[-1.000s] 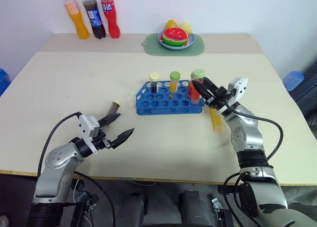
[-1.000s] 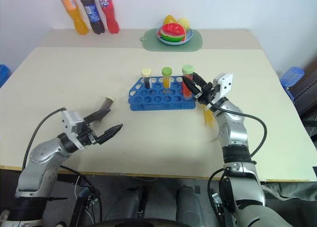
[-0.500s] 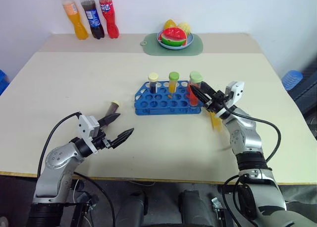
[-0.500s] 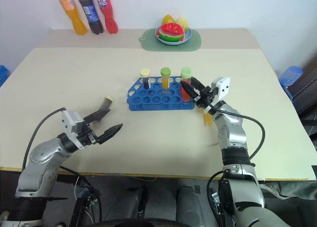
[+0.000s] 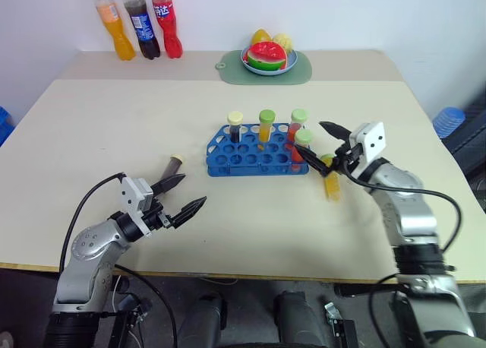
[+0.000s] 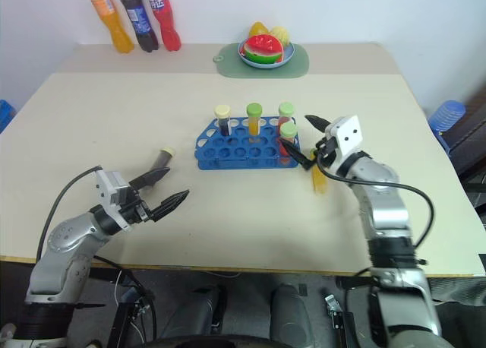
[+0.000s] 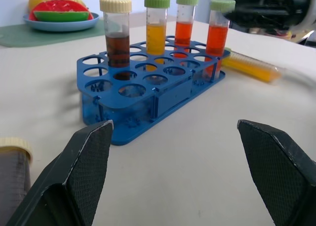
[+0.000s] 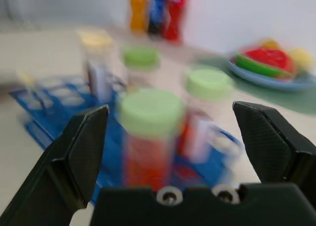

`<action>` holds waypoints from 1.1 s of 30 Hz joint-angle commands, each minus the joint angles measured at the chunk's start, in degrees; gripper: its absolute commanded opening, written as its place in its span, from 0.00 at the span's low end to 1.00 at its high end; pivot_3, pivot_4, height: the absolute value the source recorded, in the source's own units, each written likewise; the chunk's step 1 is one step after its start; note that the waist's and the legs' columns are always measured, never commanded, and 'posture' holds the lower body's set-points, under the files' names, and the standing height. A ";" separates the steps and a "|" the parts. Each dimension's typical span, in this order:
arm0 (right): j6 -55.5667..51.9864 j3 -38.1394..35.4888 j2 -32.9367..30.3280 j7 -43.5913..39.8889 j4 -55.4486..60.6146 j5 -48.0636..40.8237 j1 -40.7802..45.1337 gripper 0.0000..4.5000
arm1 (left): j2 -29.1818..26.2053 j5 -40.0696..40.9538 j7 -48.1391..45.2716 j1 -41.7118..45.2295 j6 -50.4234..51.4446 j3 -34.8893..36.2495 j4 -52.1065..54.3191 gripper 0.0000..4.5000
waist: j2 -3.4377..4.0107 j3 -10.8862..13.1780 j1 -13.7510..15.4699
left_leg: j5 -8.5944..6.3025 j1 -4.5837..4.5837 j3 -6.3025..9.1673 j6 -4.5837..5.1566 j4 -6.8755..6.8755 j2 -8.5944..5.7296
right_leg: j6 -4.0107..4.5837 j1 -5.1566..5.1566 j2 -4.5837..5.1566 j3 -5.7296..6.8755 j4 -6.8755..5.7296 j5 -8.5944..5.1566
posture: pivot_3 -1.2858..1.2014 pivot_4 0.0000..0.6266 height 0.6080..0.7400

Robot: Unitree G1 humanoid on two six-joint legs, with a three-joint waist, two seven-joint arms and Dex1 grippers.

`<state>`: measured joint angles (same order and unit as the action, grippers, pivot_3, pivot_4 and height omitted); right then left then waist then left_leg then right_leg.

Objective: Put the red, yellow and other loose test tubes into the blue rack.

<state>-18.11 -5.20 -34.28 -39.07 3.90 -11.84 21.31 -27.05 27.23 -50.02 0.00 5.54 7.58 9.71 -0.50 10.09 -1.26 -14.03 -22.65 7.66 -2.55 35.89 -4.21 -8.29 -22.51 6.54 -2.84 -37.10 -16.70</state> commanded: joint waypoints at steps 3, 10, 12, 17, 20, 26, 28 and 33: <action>-27.36 0.54 -9.84 -3.23 9.90 -5.36 3.14 0.99 | 0.44 0.16 -0.45 1.01 -0.86 -0.61 0.55 0.93 | 0.00 0.01 0.10 | -0.02 0.00 -0.03 0.04 0.02 0.02 | 0.01 0.05 0.00 0.00 0.05 0.00 | 0.52 0.24 1.00; -57.54 3.30 -7.89 3.17 0.09 -6.47 17.54 0.99 | 0.44 -0.06 -0.49 3.18 0.14 -1.84 0.40 0.93 | 0.00 0.01 0.49 | -0.04 -0.12 0.00 0.07 0.02 0.04 | 0.03 -0.01 0.00 0.03 0.13 0.01 | 0.52 0.24 1.00; -61.76 4.73 -7.98 3.56 -1.16 -6.69 19.34 0.99 | 0.33 -0.24 -0.52 3.41 0.14 -2.06 0.26 0.93 | 0.00 0.01 0.64 | -0.05 -0.44 0.01 0.08 0.06 0.02 | 0.02 -0.27 0.02 0.04 0.14 0.01 | 0.52 0.24 1.00; -64.11 7.97 -9.94 2.98 -4.23 -6.92 22.32 0.99 | 0.64 -0.21 0.00 2.94 0.28 -2.24 0.81 0.93 | 0.00 0.01 0.53 | -0.03 -0.86 -0.02 0.07 0.17 -0.05 | 0.02 -0.73 0.11 0.05 0.04 0.02 | 0.52 0.24 1.00; -62.22 10.38 -9.90 2.73 -6.10 -6.60 22.77 0.99 | 0.90 -0.20 0.31 1.89 0.09 -2.28 1.22 0.93 | 0.00 0.01 0.30 | -0.04 -0.85 -0.03 0.08 0.17 -0.05 | 0.01 -0.73 0.09 0.05 0.03 0.02 | 0.52 0.24 1.00; -54.98 15.66 -9.66 1.69 -9.96 -4.39 22.86 0.81 | 0.95 -0.20 0.82 0.89 -0.08 -1.90 1.82 0.93 | -0.02 0.00 0.25 | -0.04 -0.83 -0.07 0.08 0.20 -0.05 | 0.01 -0.72 0.05 0.05 0.00 0.03 | 0.52 0.24 1.00; -52.00 17.38 -9.99 1.38 -10.47 -2.98 22.48 0.60 | 0.82 -0.17 0.85 0.36 -0.20 -1.65 2.07 0.93 | -0.02 -0.01 0.15 | -0.04 -0.83 -0.07 0.08 0.21 -0.05 | 0.01 -0.71 0.05 0.05 0.01 0.03 | 0.52 0.24 1.00; -42.27 21.13 -11.99 -0.06 -10.32 1.86 19.97 0.20 | 0.68 -0.11 1.06 -0.17 -0.18 -1.36 2.48 0.93 | -0.03 -0.01 0.10 | -0.04 -0.78 -0.07 0.08 0.21 -0.04 | 0.02 -0.70 -0.02 0.05 -0.03 0.03 | 0.52 0.24 1.00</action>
<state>-64.75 14.33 -45.33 -38.78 -6.86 -12.32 42.42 -25.95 26.83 -49.23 0.17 5.93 5.34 9.92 -0.52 10.08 -1.17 -14.06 -23.43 7.59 -2.48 36.10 -4.25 -8.28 -23.19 6.53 -2.79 -37.13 -16.67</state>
